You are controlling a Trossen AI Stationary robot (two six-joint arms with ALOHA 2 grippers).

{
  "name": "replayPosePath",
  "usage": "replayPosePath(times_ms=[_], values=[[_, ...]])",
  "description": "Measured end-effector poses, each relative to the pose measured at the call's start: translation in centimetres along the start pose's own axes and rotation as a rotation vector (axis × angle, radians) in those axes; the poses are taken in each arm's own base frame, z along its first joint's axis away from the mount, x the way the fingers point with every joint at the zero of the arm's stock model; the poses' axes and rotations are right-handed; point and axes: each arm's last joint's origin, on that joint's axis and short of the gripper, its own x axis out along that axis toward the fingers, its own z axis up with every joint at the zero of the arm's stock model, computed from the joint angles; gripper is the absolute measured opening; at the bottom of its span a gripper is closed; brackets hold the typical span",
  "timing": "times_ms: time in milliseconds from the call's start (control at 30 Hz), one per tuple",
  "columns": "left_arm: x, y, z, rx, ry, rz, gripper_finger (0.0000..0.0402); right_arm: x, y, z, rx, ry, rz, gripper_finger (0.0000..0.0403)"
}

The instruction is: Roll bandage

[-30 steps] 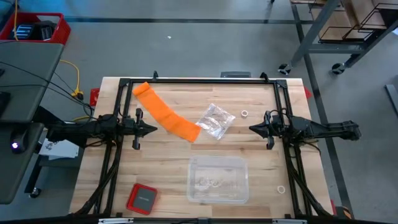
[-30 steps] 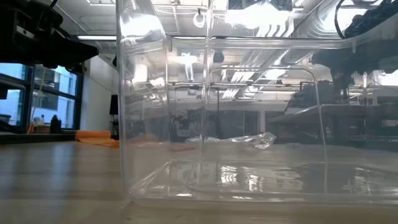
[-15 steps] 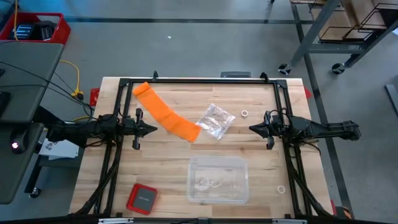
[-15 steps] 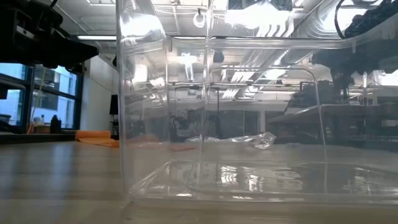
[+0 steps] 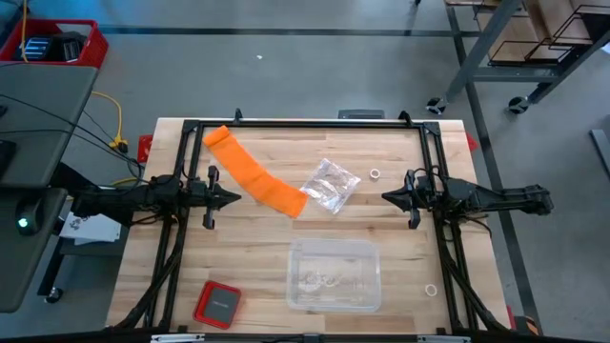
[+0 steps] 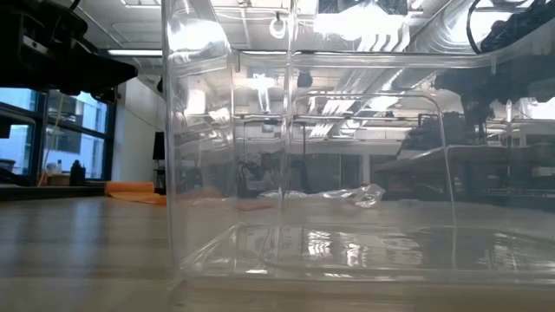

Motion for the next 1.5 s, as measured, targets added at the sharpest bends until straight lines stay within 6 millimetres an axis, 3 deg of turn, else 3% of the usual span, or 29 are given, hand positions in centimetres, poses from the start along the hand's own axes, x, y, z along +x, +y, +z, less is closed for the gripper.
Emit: replayPosePath(times_ms=[100, 267, 433, 567, 633, 700, 867, 1000, 1100, 1233, 1400, 1500], values=[[0.0, 0.1, 0.8, -0.064, -0.088, 0.022, 0.0001, 0.0, 0.0, 0.0, 0.0, 0.001, 0.0, 0.0], [-0.9, 0.7, 4.1, -0.535, -0.468, 0.055, 0.0001, 0.0, 0.0, 0.0, 0.0, 0.0, 0.0, 0.0], [-2.5, 1.7, 6.0, -0.813, -0.797, 0.24, 0.0001, 0.0, 0.0, 0.0, 0.0, 0.0, 0.0, 0.0], [-1.4, 1.5, 5.8, -0.913, -0.727, 0.193, 0.0001, 0.0, 0.0, 0.0, 0.0, 0.001, 0.0, 0.0], [-0.4, 1.4, 7.0, -0.94, -0.682, 0.142, 0.0001, 0.0, 0.0, 0.0, 0.0, 0.0, 0.0, 0.0], [1.0, 1.2, 9.4, -0.91, -0.652, 0.138, 0.0001, 0.0, 0.0, 0.0, 0.0, 0.0, 0.0, 0.0], [6.8, 1.1, 17.2, -0.594, -0.561, 0.166, 0.0001, 0.0, 0.0, 0.0, 0.0, 0.0, 0.0, 0.0], [10.3, 2.1, 21.1, -0.393, -0.37, 0.291, 0.0001, 0.0, 0.0, 0.0, 0.0, 0.0, 0.0, 0.0], [10.9, 3.4, 22.6, -0.291, -0.112, 0.397, 0.0001, 0.0, 0.0, 0.0, 0.0, -0.001, 0.0, 0.0], [10.7, 4.7, 22.7, -0.142, 0.189, 0.442, 0.0001, 0.0, 0.0, 0.0, 0.0, -0.001, -0.001, 0.0], [8.9, 6.1, 24.3, -0.062, 0.207, 0.373, 0.0001, 0.0, 0.0, 0.0, 0.008, -0.004, -0.002, 0.0], [7.7, 7.1, 24.4, -0.089, 0.206, 0.357, 0.0001, 0.0, 0.2, 1.0, 0.163, -0.105, 0.014, 0.0]])
